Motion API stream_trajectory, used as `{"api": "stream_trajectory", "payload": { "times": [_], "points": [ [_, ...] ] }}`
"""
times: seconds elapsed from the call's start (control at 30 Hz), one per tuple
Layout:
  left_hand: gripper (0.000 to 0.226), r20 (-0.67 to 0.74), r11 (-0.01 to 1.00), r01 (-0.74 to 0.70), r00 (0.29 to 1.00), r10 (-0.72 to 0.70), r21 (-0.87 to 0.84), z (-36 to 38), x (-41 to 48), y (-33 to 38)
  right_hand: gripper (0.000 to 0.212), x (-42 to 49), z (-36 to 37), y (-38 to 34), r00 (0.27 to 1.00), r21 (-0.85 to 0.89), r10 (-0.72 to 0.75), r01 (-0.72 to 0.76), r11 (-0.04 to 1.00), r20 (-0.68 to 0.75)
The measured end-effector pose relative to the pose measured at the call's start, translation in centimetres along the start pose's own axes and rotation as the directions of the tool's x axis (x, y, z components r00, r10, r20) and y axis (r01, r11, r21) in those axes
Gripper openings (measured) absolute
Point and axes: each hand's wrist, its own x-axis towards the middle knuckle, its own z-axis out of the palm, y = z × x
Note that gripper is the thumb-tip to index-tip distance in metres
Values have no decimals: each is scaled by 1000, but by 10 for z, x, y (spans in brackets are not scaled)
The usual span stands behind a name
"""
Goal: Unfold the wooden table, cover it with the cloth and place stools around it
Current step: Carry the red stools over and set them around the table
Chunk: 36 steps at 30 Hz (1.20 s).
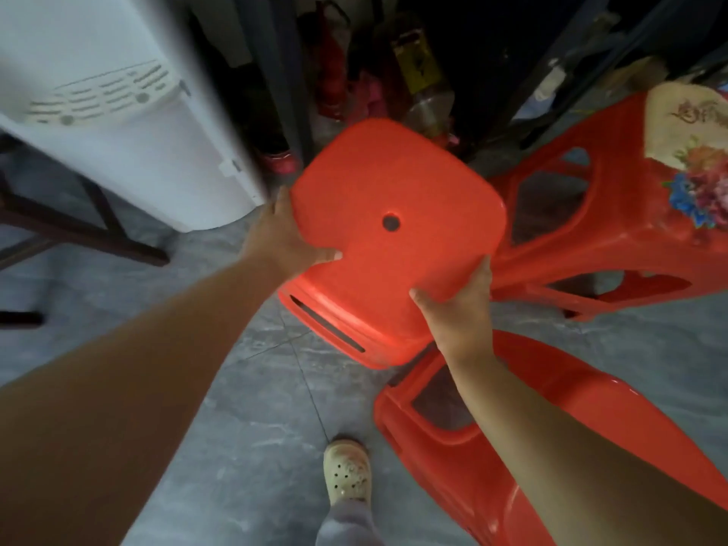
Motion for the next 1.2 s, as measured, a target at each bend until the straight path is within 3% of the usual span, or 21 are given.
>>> {"api": "stream_trajectory", "payload": {
  "times": [0.2,0.37,0.5,0.63,0.73,0.87,1.0,1.1,1.2],
  "points": [
    [140,40,984,129,991,-124,-127,-27,-75,-75,112,-86,25,-12,994,-44,-91,94,995,58],
    [128,-69,945,280,953,-295,-171,-53,-172,-162,112,-160,58,-36,938,-92,-217,250,964,269],
    [123,-170,857,429,857,-486,-285,-68,-267,-247,115,-228,108,-56,847,-122,-256,348,930,467],
    [118,-215,706,566,694,-687,-426,-60,-381,-329,115,-318,160,-54,699,-137,-283,480,867,657],
    [114,-212,538,633,518,-829,-557,-38,-478,-375,116,-393,194,-43,545,-123,-304,612,781,781],
    [109,-154,277,620,246,-957,-734,9,-602,-410,114,-494,233,-22,297,-54,-258,745,665,920],
    [105,-32,19,541,-14,-999,-841,65,-696,-414,113,-584,262,7,53,53,-181,844,534,982],
    [104,55,-112,457,-136,-989,-882,106,-746,-406,113,-639,273,36,-98,134,-108,901,412,989],
    [102,104,-175,375,-202,-974,-910,142,-781,-397,117,-678,270,68,-175,185,-58,932,313,983]
  ]
}}
